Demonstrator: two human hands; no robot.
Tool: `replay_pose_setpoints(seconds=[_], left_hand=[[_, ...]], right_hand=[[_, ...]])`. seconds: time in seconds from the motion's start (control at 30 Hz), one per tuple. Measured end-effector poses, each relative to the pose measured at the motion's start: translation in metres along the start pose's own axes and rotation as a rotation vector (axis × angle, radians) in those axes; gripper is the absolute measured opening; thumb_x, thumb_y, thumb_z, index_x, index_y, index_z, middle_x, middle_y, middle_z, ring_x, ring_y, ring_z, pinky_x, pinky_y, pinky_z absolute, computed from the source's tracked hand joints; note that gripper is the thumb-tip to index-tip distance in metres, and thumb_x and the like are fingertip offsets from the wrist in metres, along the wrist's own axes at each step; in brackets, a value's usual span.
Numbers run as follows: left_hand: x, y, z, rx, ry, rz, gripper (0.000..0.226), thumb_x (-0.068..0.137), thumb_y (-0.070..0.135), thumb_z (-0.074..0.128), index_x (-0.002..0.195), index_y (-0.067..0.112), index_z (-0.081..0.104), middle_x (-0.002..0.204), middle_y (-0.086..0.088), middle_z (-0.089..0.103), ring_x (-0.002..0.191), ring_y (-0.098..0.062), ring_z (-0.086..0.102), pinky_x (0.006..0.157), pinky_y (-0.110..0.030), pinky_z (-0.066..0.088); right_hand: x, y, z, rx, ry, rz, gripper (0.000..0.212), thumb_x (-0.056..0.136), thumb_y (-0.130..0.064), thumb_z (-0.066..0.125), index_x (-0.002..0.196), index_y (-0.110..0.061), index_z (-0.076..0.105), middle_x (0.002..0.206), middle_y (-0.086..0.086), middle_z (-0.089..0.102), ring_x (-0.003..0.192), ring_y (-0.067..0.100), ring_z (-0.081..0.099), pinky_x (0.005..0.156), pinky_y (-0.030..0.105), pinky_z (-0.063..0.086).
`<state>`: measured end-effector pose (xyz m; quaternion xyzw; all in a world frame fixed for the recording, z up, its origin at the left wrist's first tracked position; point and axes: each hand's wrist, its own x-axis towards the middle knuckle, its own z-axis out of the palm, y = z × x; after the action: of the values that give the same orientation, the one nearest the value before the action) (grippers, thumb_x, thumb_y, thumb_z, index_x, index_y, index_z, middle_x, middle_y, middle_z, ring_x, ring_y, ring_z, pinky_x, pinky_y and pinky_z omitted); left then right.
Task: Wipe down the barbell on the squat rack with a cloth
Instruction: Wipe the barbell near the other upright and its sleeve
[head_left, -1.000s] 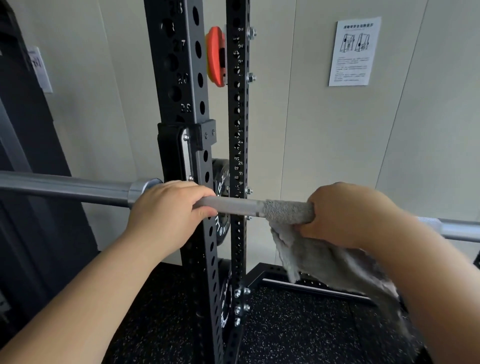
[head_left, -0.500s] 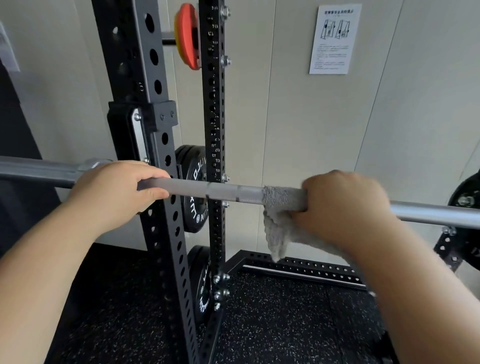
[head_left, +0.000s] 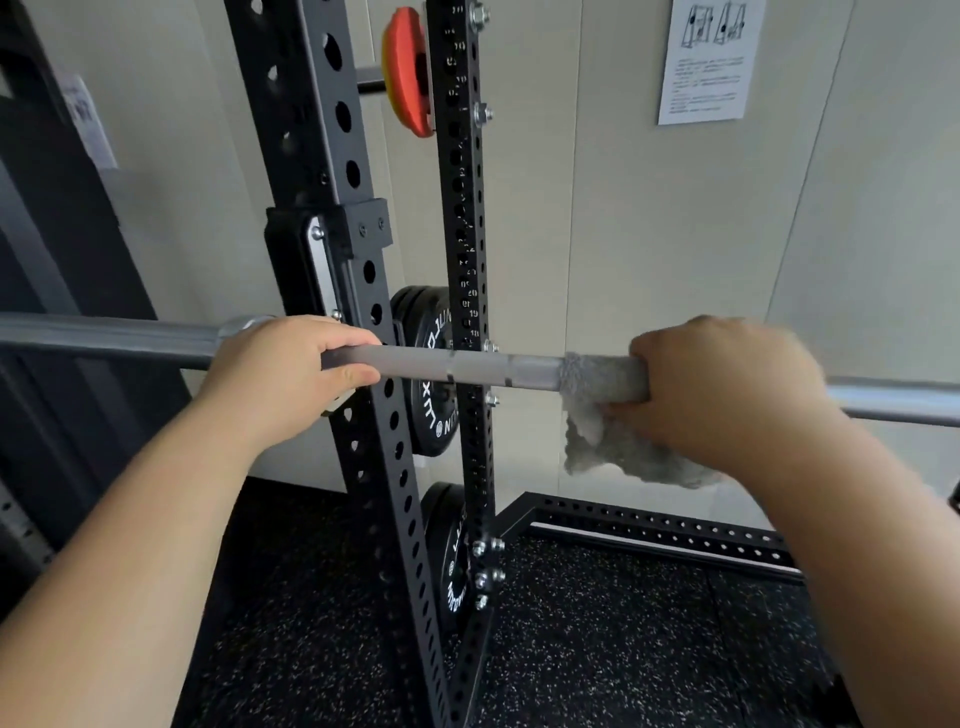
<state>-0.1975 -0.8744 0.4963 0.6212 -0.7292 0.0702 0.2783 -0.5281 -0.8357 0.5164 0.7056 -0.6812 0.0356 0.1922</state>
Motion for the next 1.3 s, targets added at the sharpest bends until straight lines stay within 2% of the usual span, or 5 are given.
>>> replay_pose_setpoints(seconds=[0.2, 0.47, 0.8, 1.1, 1.3], left_hand=[[-0.003, -0.006, 0.003, 0.067, 0.078, 0.039, 0.005, 0.092, 0.052, 0.067, 0.096, 0.051, 0.067, 0.083, 0.022, 0.066, 0.073, -0.001, 0.054, 0.061, -0.028, 0.042], [0.001, -0.018, 0.006, 0.133, 0.146, 0.167, 0.017, 0.091, 0.060, 0.062, 0.094, 0.044, 0.065, 0.076, 0.020, 0.063, 0.073, 0.001, 0.056, 0.079, -0.035, 0.051], [0.000, -0.060, -0.022, -0.160, 0.207, 0.192, 0.039, 0.100, 0.042, 0.057, 0.138, 0.032, 0.059, 0.128, 0.020, 0.061, 0.118, -0.003, 0.052, 0.098, -0.026, 0.042], [0.035, -0.148, -0.012, 0.047, 0.194, 0.056, 0.058, 0.102, 0.053, 0.018, 0.063, 0.021, 0.048, 0.065, 0.001, 0.057, 0.070, -0.029, 0.054, 0.071, -0.037, 0.035], [0.043, -0.160, -0.009, 0.099, 0.249, 0.168, 0.059, 0.098, 0.056, 0.020, 0.062, 0.019, 0.048, 0.060, 0.003, 0.052, 0.064, -0.023, 0.051, 0.062, -0.036, 0.036]], right_hand=[[0.024, -0.074, 0.004, 0.091, 0.156, -0.170, 0.025, 0.095, -0.042, 0.063, 0.093, -0.025, 0.044, 0.073, -0.005, 0.046, 0.071, 0.027, 0.055, 0.058, 0.034, 0.046], [0.040, -0.100, -0.016, 0.083, -0.027, -0.064, 0.022, 0.086, -0.046, 0.060, 0.082, -0.025, 0.057, 0.076, -0.004, 0.057, 0.066, 0.019, 0.057, 0.056, 0.030, 0.046], [0.069, -0.155, -0.019, 0.194, -0.039, -0.417, 0.038, 0.093, -0.066, 0.057, 0.093, -0.028, 0.051, 0.079, -0.010, 0.060, 0.075, 0.014, 0.061, 0.063, 0.032, 0.048], [0.119, -0.200, -0.038, 0.385, -0.406, -0.548, 0.057, 0.090, -0.076, 0.050, 0.091, -0.023, 0.070, 0.087, -0.006, 0.074, 0.086, 0.015, 0.070, 0.086, 0.033, 0.051], [0.077, -0.222, -0.016, -0.047, 0.091, -0.307, 0.027, 0.097, -0.036, 0.061, 0.098, -0.023, 0.037, 0.075, -0.007, 0.048, 0.067, 0.023, 0.053, 0.060, 0.035, 0.052]])
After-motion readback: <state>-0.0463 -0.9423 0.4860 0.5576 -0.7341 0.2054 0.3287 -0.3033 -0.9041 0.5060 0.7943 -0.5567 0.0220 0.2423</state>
